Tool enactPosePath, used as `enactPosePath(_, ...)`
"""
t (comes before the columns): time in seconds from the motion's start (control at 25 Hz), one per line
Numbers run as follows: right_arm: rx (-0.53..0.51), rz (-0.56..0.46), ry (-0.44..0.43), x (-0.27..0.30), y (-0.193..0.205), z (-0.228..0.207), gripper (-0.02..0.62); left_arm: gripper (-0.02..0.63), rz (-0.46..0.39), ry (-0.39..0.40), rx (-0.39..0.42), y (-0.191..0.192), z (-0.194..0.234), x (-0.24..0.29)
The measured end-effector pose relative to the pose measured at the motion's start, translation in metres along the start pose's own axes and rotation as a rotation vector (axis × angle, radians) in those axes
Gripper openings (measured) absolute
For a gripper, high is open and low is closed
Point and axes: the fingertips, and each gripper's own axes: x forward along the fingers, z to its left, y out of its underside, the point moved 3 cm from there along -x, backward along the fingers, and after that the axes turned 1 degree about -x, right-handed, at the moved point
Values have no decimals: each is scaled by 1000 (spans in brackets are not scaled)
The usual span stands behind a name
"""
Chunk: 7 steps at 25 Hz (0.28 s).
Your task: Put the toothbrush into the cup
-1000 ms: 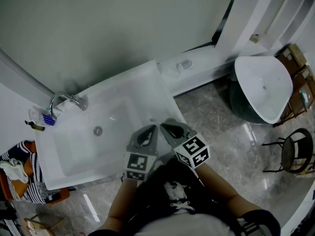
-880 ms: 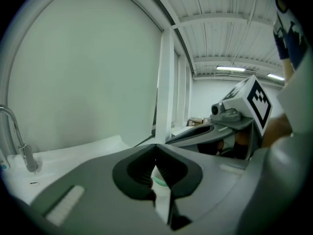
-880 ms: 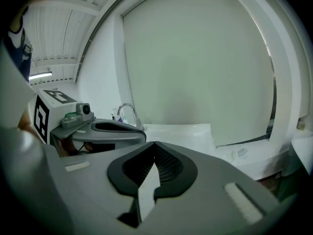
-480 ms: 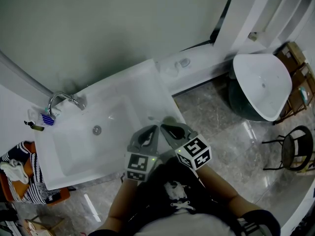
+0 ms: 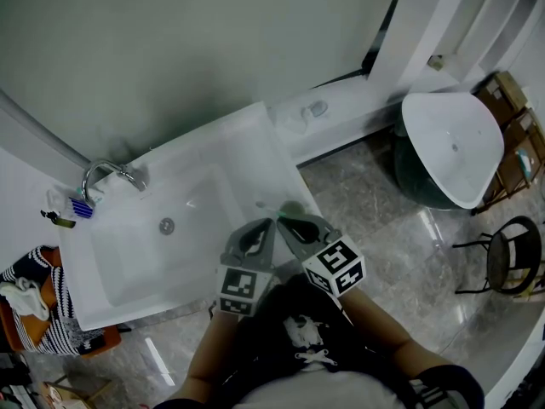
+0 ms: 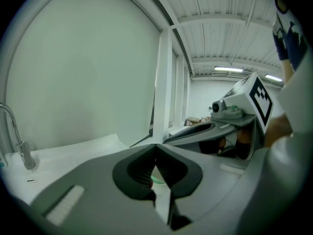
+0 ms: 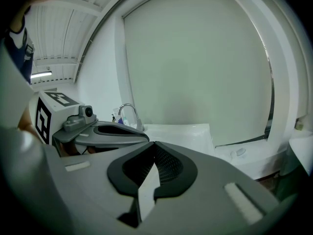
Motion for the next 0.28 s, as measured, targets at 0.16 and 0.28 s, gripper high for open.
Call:
enactPosePath(0.16,1,3,5,0,1,0,0,0,0,3,0,0,-1,0)
enactPosePath(0.28,2,3,7,-2,2,-2,0,0,4,3,2,1,-2,1)
